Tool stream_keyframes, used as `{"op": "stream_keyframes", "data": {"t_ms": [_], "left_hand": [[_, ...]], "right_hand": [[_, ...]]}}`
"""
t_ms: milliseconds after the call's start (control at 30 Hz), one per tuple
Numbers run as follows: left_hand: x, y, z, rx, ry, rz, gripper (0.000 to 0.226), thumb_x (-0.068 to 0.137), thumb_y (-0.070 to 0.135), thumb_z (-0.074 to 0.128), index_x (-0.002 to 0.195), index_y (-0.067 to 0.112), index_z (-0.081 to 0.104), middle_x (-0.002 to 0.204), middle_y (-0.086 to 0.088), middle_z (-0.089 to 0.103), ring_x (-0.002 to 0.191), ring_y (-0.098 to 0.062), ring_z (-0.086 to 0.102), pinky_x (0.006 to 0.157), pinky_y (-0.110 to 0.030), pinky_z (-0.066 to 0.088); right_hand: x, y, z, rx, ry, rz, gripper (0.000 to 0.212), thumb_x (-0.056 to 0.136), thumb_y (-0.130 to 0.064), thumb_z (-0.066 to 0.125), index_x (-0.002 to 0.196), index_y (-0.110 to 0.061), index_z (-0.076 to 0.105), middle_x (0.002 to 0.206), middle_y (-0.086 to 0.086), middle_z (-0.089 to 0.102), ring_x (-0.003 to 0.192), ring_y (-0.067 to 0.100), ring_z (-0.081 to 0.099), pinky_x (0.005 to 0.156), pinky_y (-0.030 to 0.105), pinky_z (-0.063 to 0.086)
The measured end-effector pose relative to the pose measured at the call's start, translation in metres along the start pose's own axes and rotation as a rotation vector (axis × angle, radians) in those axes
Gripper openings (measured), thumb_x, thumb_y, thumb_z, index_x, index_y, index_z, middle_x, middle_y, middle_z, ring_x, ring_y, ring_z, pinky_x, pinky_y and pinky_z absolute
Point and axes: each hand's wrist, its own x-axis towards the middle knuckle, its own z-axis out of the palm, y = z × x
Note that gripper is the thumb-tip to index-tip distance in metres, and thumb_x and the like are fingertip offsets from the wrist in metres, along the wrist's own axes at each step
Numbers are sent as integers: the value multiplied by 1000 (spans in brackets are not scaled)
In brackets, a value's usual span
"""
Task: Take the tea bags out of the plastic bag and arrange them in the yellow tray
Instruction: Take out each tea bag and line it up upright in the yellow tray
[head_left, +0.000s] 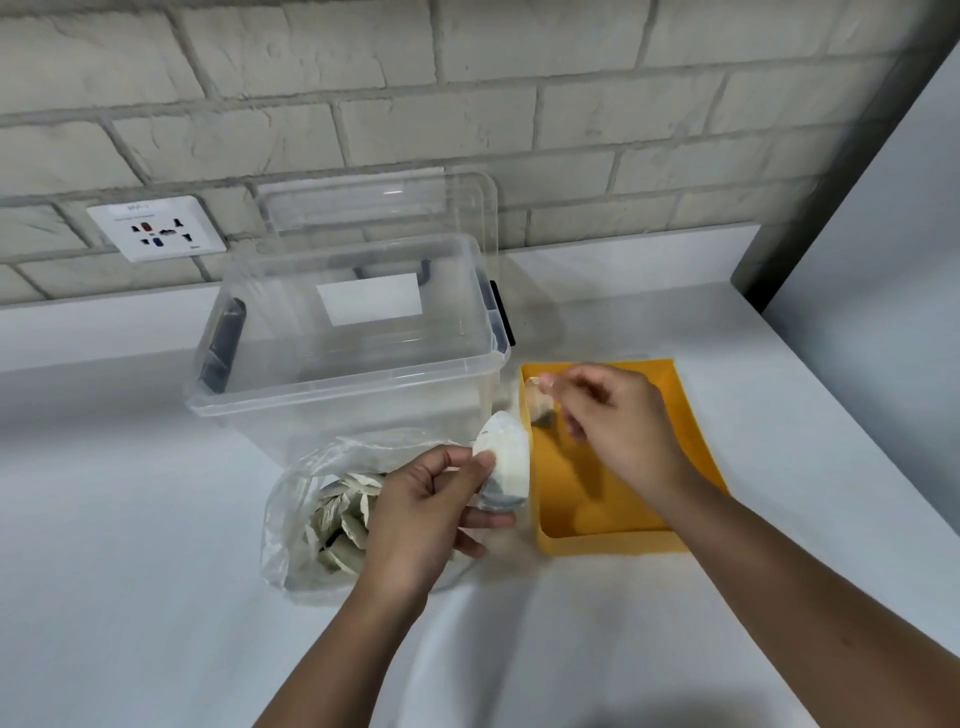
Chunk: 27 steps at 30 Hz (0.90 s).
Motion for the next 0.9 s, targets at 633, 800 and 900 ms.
{"op": "stream_keyframes", "data": {"t_ms": [633, 800, 900], "left_hand": [[1, -5, -3, -13, -1, 31, 5, 91, 14, 68, 92, 10, 65, 68, -2, 73, 68, -26, 76, 49, -26, 53], [1, -7, -1, 7, -8, 32, 6, 91, 18, 68, 89, 14, 65, 63, 5, 71, 71, -27, 76, 57, -30, 52], [3, -8, -1, -4, 1, 31, 6, 91, 18, 68, 87, 15, 66, 64, 3, 72, 71, -29, 76, 64, -36, 49]], "right_hand": [[13, 27, -30, -35, -123, 188, 14, 87, -15, 72, 96, -4, 69, 76, 9, 70, 59, 15, 65, 62, 29, 58], [36, 54, -4, -150, -176, 209, 9, 88, -17, 71, 91, -9, 69, 75, 13, 72, 67, 27, 69, 67, 38, 59], [44, 64, 8, -169, -160, 243, 13, 87, -19, 72, 93, -9, 69, 71, 12, 71, 60, 23, 66, 66, 37, 58]]}}
